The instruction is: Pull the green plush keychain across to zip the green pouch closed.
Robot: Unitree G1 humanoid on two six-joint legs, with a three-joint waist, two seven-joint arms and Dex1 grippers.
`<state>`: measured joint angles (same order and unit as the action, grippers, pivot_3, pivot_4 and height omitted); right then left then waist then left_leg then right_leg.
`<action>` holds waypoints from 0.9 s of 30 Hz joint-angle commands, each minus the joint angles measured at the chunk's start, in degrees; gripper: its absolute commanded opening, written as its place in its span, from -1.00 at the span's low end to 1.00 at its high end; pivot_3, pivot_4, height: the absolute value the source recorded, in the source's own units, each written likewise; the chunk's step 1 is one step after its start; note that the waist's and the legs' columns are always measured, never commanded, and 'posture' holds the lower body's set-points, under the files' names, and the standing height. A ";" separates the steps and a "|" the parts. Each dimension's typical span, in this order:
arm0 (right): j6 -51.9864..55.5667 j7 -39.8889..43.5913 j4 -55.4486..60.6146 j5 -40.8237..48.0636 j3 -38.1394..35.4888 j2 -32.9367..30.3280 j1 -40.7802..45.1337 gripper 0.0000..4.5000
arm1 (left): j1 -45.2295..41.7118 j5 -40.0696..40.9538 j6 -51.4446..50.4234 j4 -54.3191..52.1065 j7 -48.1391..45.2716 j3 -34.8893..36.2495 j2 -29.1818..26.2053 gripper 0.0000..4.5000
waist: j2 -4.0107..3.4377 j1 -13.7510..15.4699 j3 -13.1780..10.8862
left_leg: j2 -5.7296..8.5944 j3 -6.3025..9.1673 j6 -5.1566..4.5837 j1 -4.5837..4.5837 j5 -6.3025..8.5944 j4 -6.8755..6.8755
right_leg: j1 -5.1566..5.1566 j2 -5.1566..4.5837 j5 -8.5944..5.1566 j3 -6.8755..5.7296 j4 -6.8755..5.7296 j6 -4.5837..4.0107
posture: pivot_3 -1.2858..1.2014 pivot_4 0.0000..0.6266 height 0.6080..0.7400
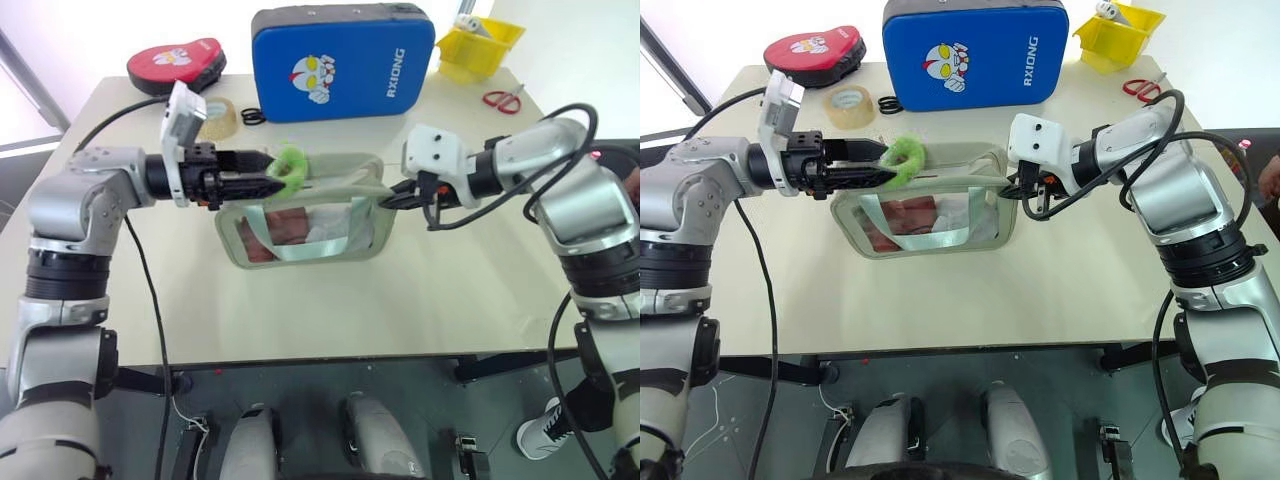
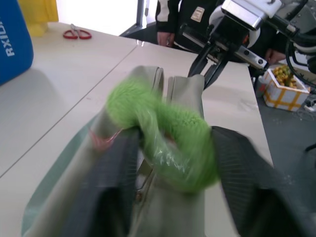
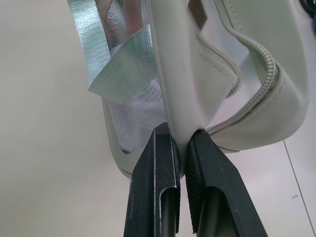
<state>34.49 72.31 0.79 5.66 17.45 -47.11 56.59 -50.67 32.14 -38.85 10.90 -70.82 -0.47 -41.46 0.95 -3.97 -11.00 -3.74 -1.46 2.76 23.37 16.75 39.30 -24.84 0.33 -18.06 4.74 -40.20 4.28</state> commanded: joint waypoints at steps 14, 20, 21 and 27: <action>0.16 -0.35 2.63 0.18 -0.37 0.50 -0.54 -1.00 | 5.87 -1.09 4.89 -3.38 -1.56 7.17 -9.70 0.98 | 0.00 -0.13 0.00 | -0.02 0.04 0.00 -0.02 0.00 -0.01 | -0.01 0.00 0.00 0.02 -0.01 0.00 | 0.03 -0.52 0.96; 0.57 0.12 3.07 0.21 -0.49 0.07 -0.64 -1.00 | 16.45 0.65 6.04 -11.57 -4.15 9.16 -12.18 0.98 | 0.00 0.03 0.00 | -0.05 0.04 0.00 -0.02 0.00 -0.02 | -0.01 -0.02 0.00 0.02 -0.01 0.00 | 0.03 -0.52 0.96; 0.65 0.16 3.10 0.24 -0.53 0.05 -0.63 -1.00 | 17.34 0.48 6.43 -12.14 -4.13 9.12 -12.15 0.98 | 0.00 0.06 0.00 | -0.04 0.02 0.00 -0.02 0.00 -0.02 | -0.01 -0.02 0.00 0.02 -0.01 0.00 | 0.03 -0.52 0.96; 0.90 0.49 2.84 0.03 -0.33 0.11 -0.06 -1.00 | 17.04 -3.83 10.19 -9.68 -0.18 5.90 -8.53 0.20 | 0.00 0.07 0.00 | -0.01 -0.01 0.00 -0.02 0.00 -0.01 | 0.03 -0.01 0.00 0.00 -0.01 -0.01 | 0.03 -0.52 0.96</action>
<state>35.38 72.53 2.08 5.69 17.46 -46.90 55.81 -32.43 29.47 -30.53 1.25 -71.64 5.78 -50.09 0.95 -3.89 -11.00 -3.74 -1.48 2.76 23.35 16.75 39.29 -24.81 0.32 -18.06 4.74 -40.21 4.27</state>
